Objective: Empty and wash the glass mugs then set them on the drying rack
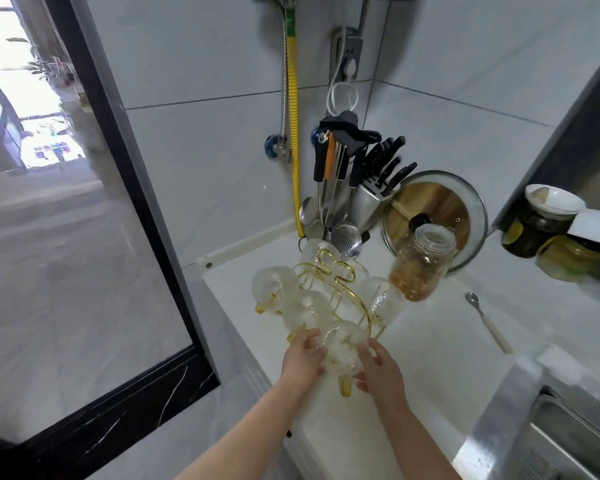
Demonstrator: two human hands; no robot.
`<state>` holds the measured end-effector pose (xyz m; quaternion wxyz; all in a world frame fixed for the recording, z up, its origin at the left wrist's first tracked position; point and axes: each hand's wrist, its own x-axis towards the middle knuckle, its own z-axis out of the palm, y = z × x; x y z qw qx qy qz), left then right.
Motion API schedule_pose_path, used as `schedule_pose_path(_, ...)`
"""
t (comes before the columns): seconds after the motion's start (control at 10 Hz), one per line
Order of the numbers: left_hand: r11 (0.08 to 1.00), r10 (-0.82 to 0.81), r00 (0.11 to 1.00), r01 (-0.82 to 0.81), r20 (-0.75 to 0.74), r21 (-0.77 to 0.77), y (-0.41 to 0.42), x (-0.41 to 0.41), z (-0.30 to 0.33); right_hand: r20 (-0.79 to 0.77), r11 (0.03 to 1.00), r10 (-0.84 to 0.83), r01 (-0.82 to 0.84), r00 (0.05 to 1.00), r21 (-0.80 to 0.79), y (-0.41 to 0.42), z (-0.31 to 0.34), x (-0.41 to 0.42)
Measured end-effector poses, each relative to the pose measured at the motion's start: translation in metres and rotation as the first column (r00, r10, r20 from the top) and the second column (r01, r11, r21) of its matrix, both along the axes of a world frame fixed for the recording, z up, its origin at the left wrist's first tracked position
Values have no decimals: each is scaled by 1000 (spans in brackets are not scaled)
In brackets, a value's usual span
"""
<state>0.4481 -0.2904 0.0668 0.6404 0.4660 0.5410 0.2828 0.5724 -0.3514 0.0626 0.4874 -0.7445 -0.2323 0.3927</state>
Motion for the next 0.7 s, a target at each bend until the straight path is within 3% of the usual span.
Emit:
schedule_pose_path(0.3, 999, -19, 998, 21, -58, 29, 9, 8, -13, 144, 995, 62, -50, 988, -87, 1, -12, 7)
schedule_pose_path(0.4, 987, -97, 978, 119, -185, 109, 6, 3, -14, 282, 973, 180, -129, 942, -190, -4, -11, 12)
schedule_pose_path(0.6, 932, -204, 859, 317, -470, 175, 9, -9, -6, 612, 930, 367, -267, 700, -252, 10, 18, 11)
schedule_pose_path(0.7, 889, -159, 821, 361, -549, 281, 26, -9, 24, 700, 918, 386, -322, 600, -231, 32, 49, 10)
